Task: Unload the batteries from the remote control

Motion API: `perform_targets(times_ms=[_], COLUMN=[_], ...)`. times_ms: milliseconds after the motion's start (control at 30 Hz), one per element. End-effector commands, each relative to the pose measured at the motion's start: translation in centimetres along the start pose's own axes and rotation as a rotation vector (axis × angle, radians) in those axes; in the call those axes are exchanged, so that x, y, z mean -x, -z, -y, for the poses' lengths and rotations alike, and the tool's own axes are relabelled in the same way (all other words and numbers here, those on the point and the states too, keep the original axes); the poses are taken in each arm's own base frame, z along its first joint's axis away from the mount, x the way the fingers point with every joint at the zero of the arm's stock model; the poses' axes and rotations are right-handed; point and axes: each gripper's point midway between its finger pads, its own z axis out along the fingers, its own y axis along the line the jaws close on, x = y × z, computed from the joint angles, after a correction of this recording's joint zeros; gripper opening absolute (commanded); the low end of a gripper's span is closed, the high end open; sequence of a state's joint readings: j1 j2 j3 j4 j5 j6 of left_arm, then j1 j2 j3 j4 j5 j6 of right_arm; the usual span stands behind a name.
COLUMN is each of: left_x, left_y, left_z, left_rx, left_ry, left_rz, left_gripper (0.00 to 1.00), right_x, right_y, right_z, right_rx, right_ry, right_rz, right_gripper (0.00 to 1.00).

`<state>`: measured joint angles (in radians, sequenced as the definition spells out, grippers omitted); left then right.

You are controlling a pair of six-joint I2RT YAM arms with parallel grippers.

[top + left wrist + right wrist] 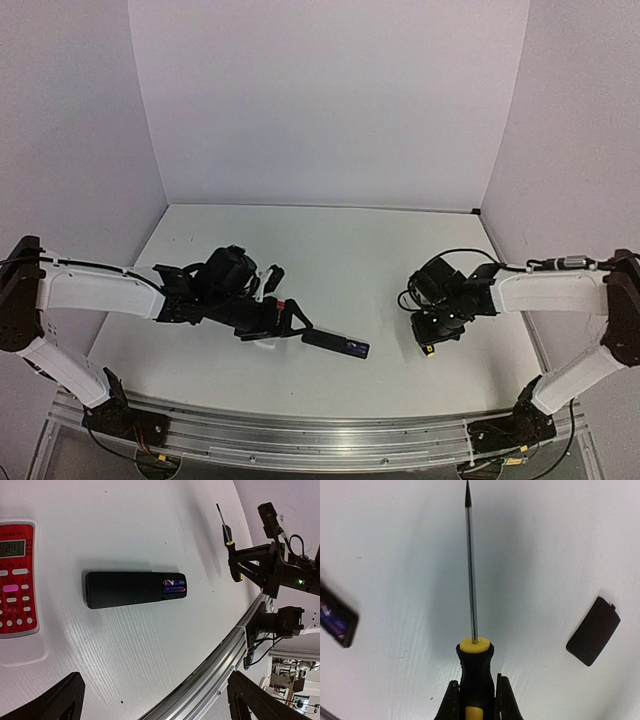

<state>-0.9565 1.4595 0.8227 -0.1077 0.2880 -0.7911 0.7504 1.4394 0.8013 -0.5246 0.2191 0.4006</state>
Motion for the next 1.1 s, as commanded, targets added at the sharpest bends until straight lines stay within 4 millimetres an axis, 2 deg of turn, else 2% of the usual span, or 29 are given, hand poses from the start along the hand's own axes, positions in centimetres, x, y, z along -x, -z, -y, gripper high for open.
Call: perform_targets(times_ms=[0,100,200,400,600,700,900,1067], left_x=[2.7,3.3,3.5,3.8,3.2,2.7,2.0,1.5], left_y=[2.3,2.7,2.7,1.2,0.0,0.1,0.8,0.4], left_z=[5.4,7.7,9.8,10.8,10.0,10.0,10.7,10.7], left_rx=[-0.137,-0.207,-0.291,-0.307,-0.262,-0.279,-0.345,-0.366], left_ry=[-0.001,0.007,0.002,0.017,0.007,-0.009,-0.029,-0.009], left_rz=[0.047,0.022,-0.012,-0.075,-0.126,-0.145,-0.159,-0.186], left_gripper=[1.00,1.00,0.99,0.94,0.83,0.74,0.62,0.48], right_x=[1.2,0.6,0.4,1.1,1.6,1.5,1.3,1.3], right_y=[4.8,6.8,8.0,8.5,9.3,9.7,10.1,10.0], right_z=[-4.9,-8.2,-10.6,-13.6,-14.8,-15.2,-15.4,-15.4], right_rx=[0.221,0.331,0.368,0.314,0.344,0.372,0.397,0.392], right_ry=[0.340,0.512,0.643,0.814,0.835,0.831,0.829,0.831], right_rz=[0.158,0.216,0.252,0.299,0.316,0.318,0.318,0.317], right_gripper=[0.00,0.00,0.00,0.00,0.00,0.00,0.00,0.00])
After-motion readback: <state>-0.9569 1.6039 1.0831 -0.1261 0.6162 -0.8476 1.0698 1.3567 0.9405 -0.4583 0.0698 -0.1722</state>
